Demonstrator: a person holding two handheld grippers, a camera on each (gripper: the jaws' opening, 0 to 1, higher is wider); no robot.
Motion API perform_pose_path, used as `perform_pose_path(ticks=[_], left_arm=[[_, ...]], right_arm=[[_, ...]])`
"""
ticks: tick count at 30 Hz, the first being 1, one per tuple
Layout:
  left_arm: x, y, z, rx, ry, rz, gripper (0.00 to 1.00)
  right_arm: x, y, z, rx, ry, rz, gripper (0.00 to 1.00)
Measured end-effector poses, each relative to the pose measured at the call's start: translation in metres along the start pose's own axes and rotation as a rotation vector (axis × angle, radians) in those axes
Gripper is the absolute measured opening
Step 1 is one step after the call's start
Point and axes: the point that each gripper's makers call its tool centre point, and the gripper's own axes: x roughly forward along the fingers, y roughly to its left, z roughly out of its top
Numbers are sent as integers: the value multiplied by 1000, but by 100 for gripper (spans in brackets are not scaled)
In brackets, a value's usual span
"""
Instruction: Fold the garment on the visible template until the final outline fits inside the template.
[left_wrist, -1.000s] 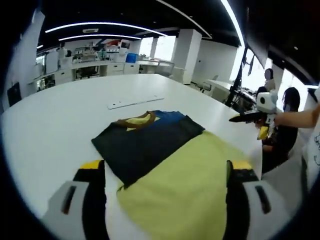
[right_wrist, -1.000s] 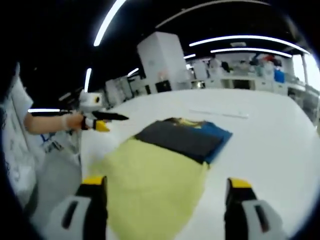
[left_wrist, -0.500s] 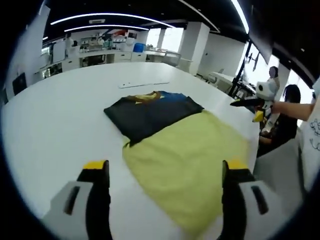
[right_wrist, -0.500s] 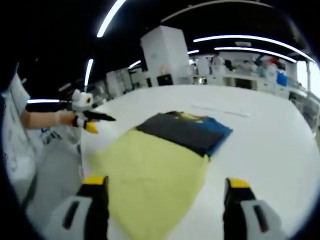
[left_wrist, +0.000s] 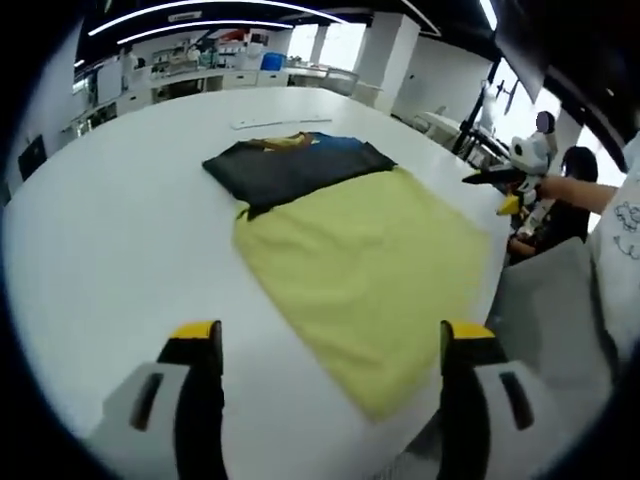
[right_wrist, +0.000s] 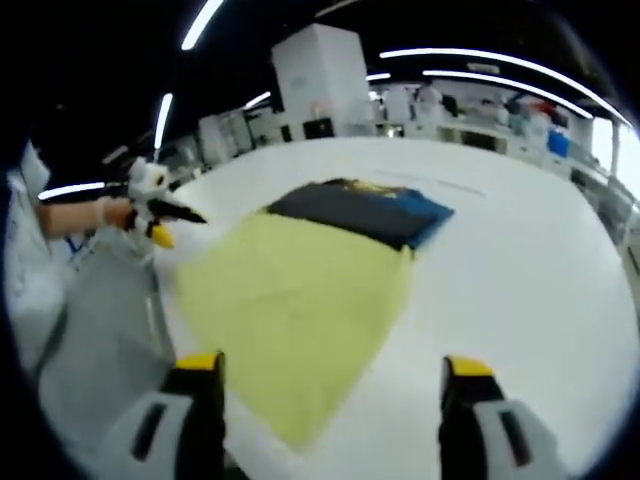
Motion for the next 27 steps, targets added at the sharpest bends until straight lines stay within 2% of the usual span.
perform_pose_path(ticks=[4, 13, 21, 24, 27], left_arm=[[-2, -1, -15, -40, 22, -6, 81], [-8, -11, -41, -104, 65, -21, 64], [-9, -13, -49, -148, 85, -36, 48], [-10, -16, -53, -155, 92, -47, 42], [-12, -21, -56, -180, 98, -59, 39]], right_arm=[[-3, 3, -17, 12, 35, -2, 79], [-4, 8, -42, 44, 79, -7, 59], [-5, 14, -44, 91, 78, 6, 42], [-6, 9, -48, 105, 79, 2, 39], [-7, 13, -49, 116, 81, 3, 33]])
